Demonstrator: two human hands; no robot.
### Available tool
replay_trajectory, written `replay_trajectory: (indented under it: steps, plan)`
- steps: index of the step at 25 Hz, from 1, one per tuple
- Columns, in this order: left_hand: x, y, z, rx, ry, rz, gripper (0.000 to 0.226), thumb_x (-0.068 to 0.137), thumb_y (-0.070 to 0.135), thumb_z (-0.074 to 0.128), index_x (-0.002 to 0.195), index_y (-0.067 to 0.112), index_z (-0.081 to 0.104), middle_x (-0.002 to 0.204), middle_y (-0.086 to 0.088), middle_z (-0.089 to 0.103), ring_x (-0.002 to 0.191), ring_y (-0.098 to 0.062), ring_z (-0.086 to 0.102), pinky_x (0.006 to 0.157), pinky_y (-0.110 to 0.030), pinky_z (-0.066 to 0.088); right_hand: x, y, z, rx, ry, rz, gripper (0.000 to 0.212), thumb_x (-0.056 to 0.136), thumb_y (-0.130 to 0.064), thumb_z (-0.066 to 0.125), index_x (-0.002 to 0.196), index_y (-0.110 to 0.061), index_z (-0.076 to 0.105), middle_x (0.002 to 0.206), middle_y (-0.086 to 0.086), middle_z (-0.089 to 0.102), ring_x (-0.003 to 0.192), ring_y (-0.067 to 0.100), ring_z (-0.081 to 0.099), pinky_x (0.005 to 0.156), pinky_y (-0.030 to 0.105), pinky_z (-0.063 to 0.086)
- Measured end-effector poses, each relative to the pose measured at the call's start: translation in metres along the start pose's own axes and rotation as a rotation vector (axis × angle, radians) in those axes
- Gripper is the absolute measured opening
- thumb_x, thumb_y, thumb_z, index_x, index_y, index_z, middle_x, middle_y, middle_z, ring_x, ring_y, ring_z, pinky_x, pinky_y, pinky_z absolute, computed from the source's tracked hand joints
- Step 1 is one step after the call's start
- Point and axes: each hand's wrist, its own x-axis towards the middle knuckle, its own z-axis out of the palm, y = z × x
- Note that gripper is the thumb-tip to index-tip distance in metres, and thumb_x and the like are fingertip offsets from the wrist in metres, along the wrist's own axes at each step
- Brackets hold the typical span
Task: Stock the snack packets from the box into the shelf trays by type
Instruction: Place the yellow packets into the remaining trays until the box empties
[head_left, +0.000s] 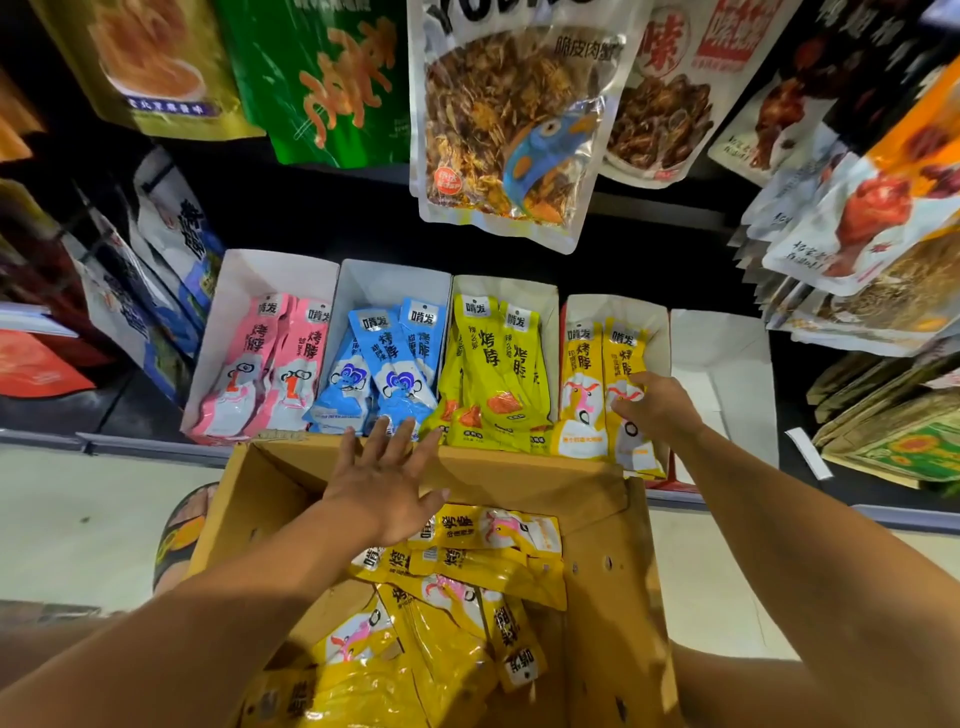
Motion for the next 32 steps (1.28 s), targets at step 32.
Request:
replay_trajectory:
  steps: [32]
  plan:
    - [-0.128, -0.109, 0.127, 0.088, 0.415, 0.023, 0.072, 0.089, 0.063, 0.035, 0.156, 0.037, 0.035, 0.169, 0.002, 0.023, 0.158, -0.024, 0.011, 0.122, -0.065, 0.006, -0.244, -0.092, 0.19, -0.197, -0.467, -0.419, 0.042, 0.089, -0.03, 0.064, 0.13, -0.031, 0.057, 0.133, 0.0, 0.052, 0.122, 0.024, 0.056, 0.09, 0.033, 0.049]
